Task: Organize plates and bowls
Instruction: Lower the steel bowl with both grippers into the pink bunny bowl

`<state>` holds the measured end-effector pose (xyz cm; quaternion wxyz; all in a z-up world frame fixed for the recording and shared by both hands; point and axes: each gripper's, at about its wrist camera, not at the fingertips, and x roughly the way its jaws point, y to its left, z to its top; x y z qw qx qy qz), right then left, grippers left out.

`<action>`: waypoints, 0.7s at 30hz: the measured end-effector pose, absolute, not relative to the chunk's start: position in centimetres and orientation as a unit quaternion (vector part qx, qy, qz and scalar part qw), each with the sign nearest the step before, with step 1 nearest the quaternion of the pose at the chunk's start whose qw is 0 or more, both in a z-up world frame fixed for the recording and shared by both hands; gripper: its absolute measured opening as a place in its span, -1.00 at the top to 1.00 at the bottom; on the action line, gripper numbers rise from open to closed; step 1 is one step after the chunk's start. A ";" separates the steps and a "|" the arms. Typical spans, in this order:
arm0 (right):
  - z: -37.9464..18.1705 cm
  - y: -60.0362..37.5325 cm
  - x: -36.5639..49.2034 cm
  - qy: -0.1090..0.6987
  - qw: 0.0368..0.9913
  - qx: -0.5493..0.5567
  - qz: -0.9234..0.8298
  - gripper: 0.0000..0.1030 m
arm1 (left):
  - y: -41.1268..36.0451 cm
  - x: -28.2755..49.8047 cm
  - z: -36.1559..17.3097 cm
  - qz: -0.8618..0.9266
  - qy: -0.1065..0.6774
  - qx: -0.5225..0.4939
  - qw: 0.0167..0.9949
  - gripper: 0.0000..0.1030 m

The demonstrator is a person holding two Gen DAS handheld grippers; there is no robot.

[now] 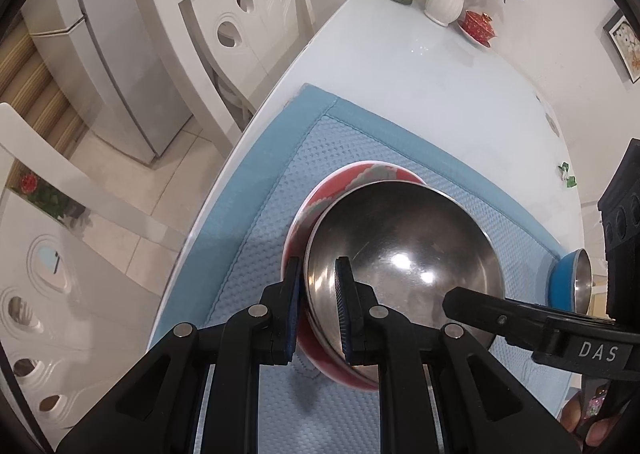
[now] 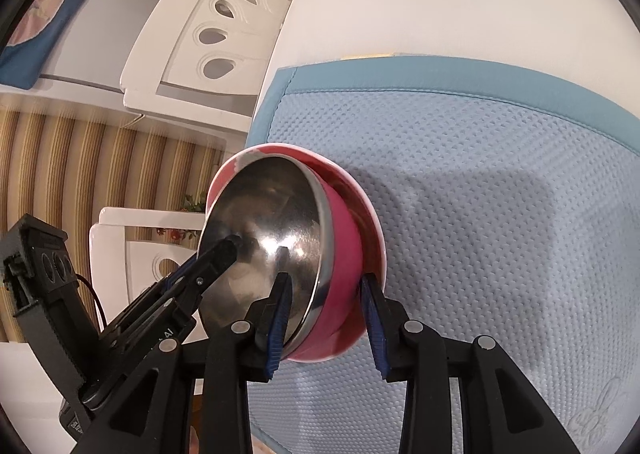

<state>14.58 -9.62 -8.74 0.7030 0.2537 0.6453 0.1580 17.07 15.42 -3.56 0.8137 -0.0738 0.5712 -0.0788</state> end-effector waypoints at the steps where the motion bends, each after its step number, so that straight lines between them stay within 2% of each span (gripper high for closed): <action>1: -8.7 -9.7 14.5 0.645 0.703 0.255 0.158 0.34 | 15.4 17.1 -3.6 -0.079 0.571 -0.073 0.814 0.74; 21: -7.9 -9.1 12.8 0.649 0.694 0.260 0.173 0.34 | 15.3 14.6 -3.2 -0.091 0.575 -0.068 0.810 0.73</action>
